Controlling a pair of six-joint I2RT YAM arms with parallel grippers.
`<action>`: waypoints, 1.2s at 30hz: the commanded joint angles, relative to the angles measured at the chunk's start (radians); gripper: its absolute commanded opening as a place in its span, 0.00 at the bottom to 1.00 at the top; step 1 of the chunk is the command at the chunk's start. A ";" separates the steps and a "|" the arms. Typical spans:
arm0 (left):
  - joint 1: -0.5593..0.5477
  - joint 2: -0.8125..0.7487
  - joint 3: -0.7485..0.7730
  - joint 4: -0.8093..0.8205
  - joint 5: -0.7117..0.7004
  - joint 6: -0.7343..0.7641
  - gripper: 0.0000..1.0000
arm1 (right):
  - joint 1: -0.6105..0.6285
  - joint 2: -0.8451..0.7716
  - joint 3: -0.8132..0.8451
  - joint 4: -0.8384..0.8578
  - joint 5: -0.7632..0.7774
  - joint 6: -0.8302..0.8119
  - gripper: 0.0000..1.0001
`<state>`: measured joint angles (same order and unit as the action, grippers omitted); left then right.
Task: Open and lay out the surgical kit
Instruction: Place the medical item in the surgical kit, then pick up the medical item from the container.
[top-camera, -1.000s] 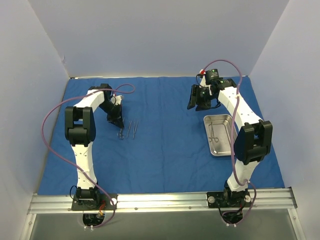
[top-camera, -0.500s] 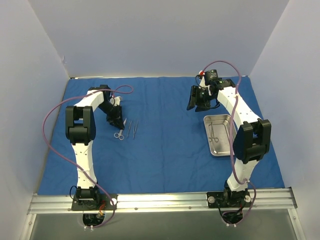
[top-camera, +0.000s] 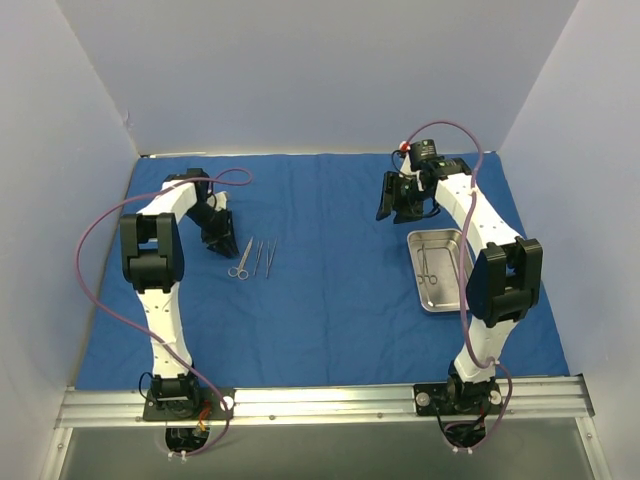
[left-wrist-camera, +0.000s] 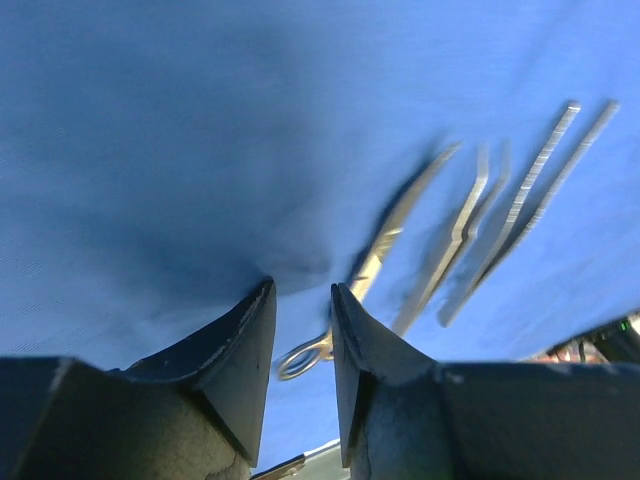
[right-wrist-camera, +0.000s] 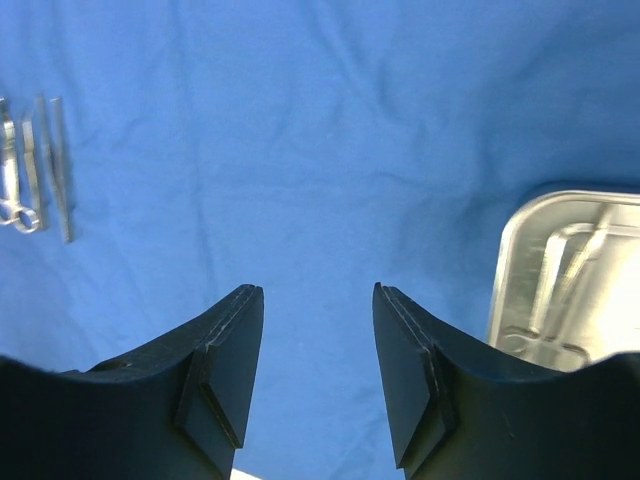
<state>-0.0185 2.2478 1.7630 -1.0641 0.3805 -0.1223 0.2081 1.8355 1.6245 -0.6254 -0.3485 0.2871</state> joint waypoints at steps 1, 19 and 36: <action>0.014 -0.100 -0.016 0.038 -0.072 -0.031 0.38 | -0.022 -0.019 -0.023 -0.045 0.091 -0.031 0.48; -0.029 -0.395 -0.175 0.168 0.012 -0.125 0.38 | -0.136 0.024 -0.190 -0.053 0.332 -0.132 0.51; -0.046 -0.436 -0.174 0.158 0.043 -0.126 0.38 | -0.141 0.194 -0.261 0.096 0.393 -0.144 0.37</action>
<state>-0.0582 1.8713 1.5764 -0.9237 0.4015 -0.2462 0.0708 2.0022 1.3949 -0.5415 -0.0021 0.1516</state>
